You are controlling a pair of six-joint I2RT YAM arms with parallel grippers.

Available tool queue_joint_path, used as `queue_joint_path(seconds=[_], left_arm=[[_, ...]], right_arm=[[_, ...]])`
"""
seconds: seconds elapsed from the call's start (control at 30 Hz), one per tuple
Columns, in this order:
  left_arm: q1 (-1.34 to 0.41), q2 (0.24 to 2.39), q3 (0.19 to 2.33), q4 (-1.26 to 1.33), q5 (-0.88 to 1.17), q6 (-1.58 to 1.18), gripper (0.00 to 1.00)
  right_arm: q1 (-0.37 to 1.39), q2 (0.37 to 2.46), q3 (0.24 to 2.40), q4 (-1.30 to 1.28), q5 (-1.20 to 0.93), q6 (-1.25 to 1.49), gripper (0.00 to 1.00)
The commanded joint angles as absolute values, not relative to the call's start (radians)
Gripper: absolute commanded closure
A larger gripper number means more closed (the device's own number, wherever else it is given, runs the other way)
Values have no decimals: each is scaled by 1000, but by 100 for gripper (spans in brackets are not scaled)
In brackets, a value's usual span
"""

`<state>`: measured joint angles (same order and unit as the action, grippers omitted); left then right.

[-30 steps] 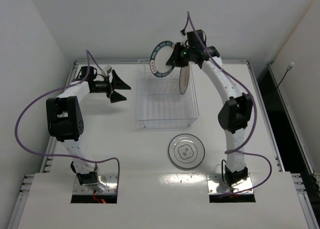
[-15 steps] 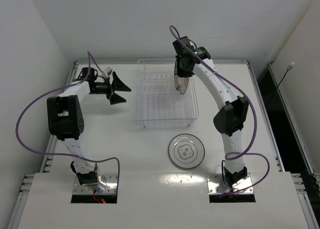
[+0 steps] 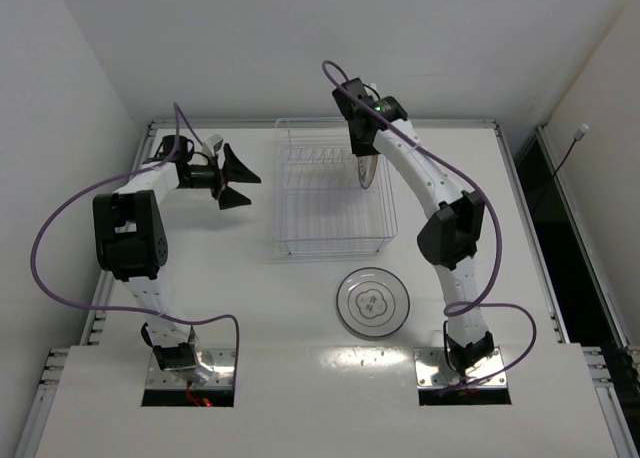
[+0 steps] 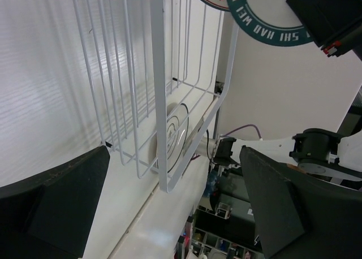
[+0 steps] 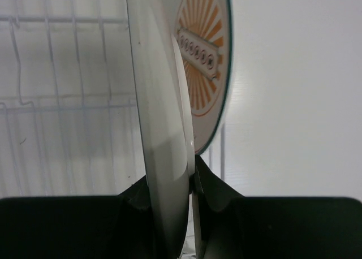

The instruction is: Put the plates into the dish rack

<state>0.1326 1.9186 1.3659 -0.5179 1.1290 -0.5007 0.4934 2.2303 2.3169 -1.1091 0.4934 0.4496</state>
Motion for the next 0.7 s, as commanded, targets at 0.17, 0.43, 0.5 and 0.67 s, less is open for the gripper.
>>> queue_joint_path(seconds=[0.17, 0.43, 0.5, 0.67], left_arm=[[150, 1924, 1396, -517, 1140, -476, 0], [160, 1924, 1378, -517, 1140, -476, 0], [160, 1914, 1378, -517, 1140, -476, 0], [160, 1914, 1378, -517, 1140, -476, 0]], right_arm=[[471, 2189, 2350, -1075, 621, 414, 100], [462, 2270, 2305, -1011, 462, 394, 100], [462, 2302, 2318, -1011, 434, 394, 100], [451, 2326, 2304, -1011, 393, 403, 97]])
